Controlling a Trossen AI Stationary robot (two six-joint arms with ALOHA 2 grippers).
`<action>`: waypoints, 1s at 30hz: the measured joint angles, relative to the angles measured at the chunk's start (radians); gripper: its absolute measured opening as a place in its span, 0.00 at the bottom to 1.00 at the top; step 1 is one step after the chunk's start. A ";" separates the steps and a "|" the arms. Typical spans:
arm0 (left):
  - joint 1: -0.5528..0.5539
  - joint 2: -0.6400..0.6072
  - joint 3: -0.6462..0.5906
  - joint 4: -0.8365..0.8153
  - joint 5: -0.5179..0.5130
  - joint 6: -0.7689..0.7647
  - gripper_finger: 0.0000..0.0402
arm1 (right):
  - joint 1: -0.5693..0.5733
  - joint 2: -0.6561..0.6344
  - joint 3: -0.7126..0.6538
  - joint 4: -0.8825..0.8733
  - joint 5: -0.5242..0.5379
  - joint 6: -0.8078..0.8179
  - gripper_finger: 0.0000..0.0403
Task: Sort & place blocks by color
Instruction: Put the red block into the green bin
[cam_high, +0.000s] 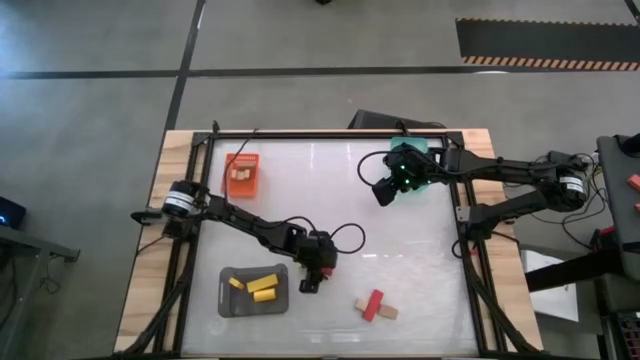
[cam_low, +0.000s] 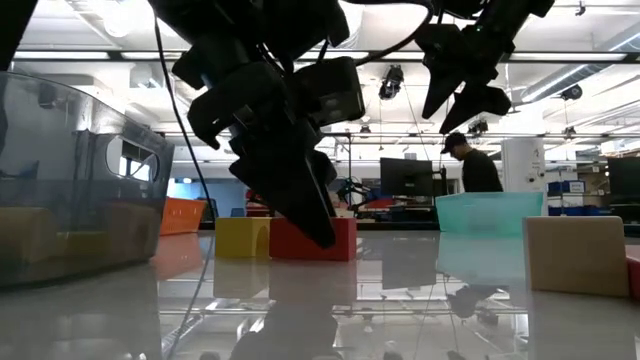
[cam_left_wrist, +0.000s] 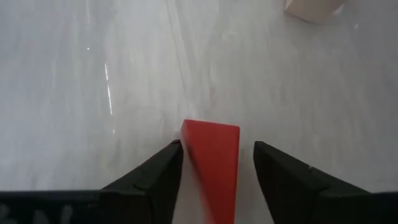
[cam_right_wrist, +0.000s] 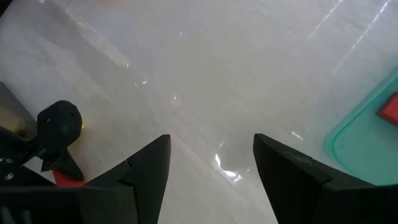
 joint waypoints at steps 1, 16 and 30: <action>0.002 0.000 -0.002 -0.001 0.000 -0.001 0.42 | 0.000 0.000 0.000 0.000 0.000 0.000 0.54; 0.030 -0.011 -0.011 -0.018 0.059 0.006 0.14 | 0.006 -0.006 0.002 -0.001 -0.001 0.008 0.54; 0.125 -0.307 -0.013 -0.123 -0.109 0.170 0.14 | 0.131 -0.118 0.018 0.350 0.001 -0.156 0.54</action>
